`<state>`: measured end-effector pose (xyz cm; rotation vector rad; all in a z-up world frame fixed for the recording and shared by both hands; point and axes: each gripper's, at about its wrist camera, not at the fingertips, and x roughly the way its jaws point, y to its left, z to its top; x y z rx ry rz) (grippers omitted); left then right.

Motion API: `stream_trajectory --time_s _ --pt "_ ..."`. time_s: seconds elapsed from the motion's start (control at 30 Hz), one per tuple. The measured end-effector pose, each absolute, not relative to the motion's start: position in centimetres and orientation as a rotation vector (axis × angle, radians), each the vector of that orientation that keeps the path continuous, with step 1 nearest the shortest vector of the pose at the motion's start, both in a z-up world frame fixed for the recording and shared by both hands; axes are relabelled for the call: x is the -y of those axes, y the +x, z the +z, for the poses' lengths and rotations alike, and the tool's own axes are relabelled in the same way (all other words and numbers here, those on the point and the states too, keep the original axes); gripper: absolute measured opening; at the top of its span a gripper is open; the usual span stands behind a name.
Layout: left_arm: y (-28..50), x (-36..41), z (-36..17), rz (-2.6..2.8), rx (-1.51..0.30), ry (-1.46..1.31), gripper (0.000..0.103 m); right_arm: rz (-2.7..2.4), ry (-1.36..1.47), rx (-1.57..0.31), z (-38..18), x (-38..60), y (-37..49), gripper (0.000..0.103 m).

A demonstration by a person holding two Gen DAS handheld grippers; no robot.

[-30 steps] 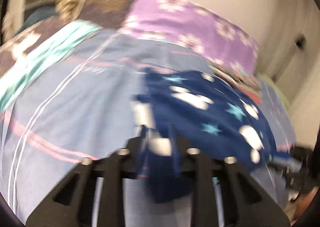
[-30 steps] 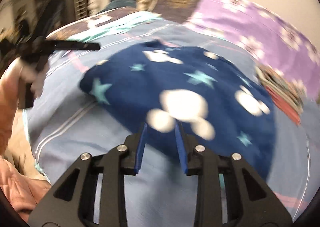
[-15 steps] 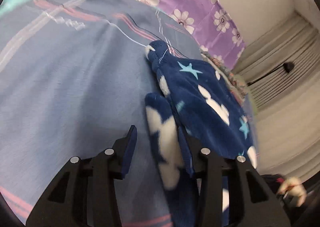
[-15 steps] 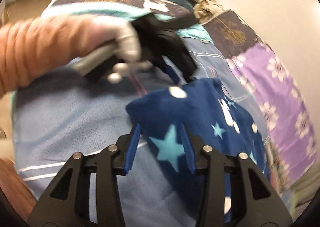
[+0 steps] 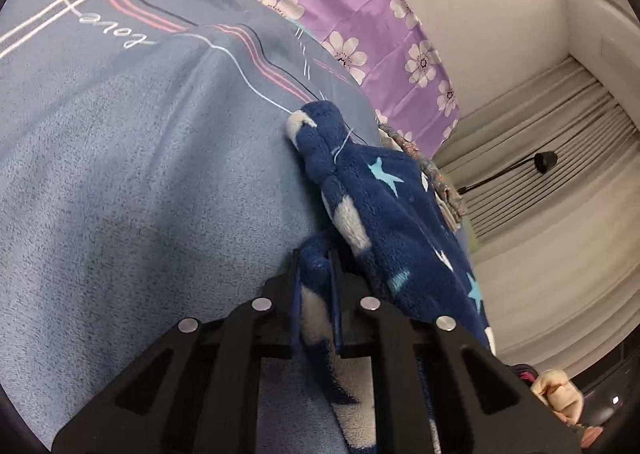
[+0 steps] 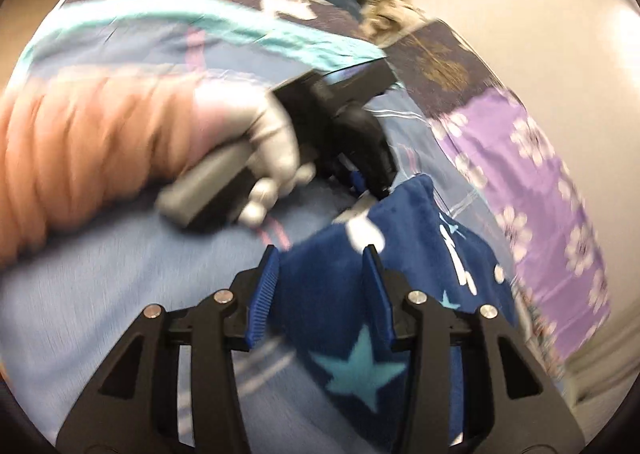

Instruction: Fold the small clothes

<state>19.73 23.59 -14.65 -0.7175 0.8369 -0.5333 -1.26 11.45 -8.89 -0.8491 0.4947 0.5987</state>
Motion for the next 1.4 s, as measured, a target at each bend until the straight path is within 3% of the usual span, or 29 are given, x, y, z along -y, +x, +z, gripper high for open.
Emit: stream_trajectory --time_s 0.1,0.23,0.3,0.37,0.5,0.63,0.73,0.77,0.8,0.87,1.03,1.13,1.23,1.3,1.4 --pt "19.7 -23.0 -14.3 -0.527 -0.835 -0.675 0.012 0.524 -0.725 -0.532 -8.0 -12.2 0.9 0.045" --pt "19.6 -23.4 -14.5 -0.541 -0.822 -0.692 0.012 0.407 -0.768 -0.595 -10.2 -13.5 3.8 0.045" --pt "19.4 -23.6 -14.5 -0.551 -0.809 -0.702 0.011 0.394 -0.813 -0.585 -11.3 -13.4 4.3 0.025" --pt "18.9 -23.9 -14.5 -0.555 -0.796 -0.702 0.010 0.409 -0.806 -0.588 -11.5 -13.1 4.4 0.016" --pt "18.6 -24.5 -13.4 -0.578 -0.745 -0.720 0.009 0.518 -0.674 -0.600 -7.9 -12.3 3.5 0.011" --pt "19.4 -24.8 -14.9 -0.553 -0.793 -0.750 0.010 0.570 -0.739 -0.651 -9.2 -13.1 3.5 0.011" --pt "19.1 -25.8 -15.3 -0.561 -0.777 -0.798 0.011 0.573 -0.801 -0.631 -11.9 -12.9 3.4 0.018" --pt "18.8 -25.9 -15.0 -0.560 -0.761 -0.792 0.011 0.575 -0.799 -0.610 -11.6 -12.7 2.9 0.022" --pt "18.6 -26.1 -14.9 -0.554 -0.751 -0.790 0.012 0.601 -0.789 -0.588 -10.9 -12.3 2.2 0.037" --pt "18.3 -26.8 -14.7 -0.531 -0.737 -0.811 0.020 0.636 -0.760 -0.569 -9.9 -11.2 1.2 0.053" --pt "17.0 -27.8 -13.4 -0.522 -0.714 -0.827 0.041 0.558 -0.740 -0.488 -7.9 -6.0 -1.1 0.060" --pt "16.3 -27.0 -12.1 -0.537 -0.721 -0.779 0.050 0.491 -0.739 -0.516 -8.5 -2.6 -0.9 0.061" --pt "16.0 -25.1 -11.8 -0.554 -0.771 -0.710 0.052 0.413 -0.623 -0.546 -7.8 1.0 0.3 0.057" --pt "16.0 -23.7 -12.3 -0.550 -0.807 -0.658 0.052 0.314 -0.457 -0.566 -6.4 4.5 2.1 0.040" --pt "15.7 -22.3 -13.1 -0.509 -0.809 -0.590 0.053 0.193 -0.161 -0.727 -7.0 10.1 5.7 0.031"
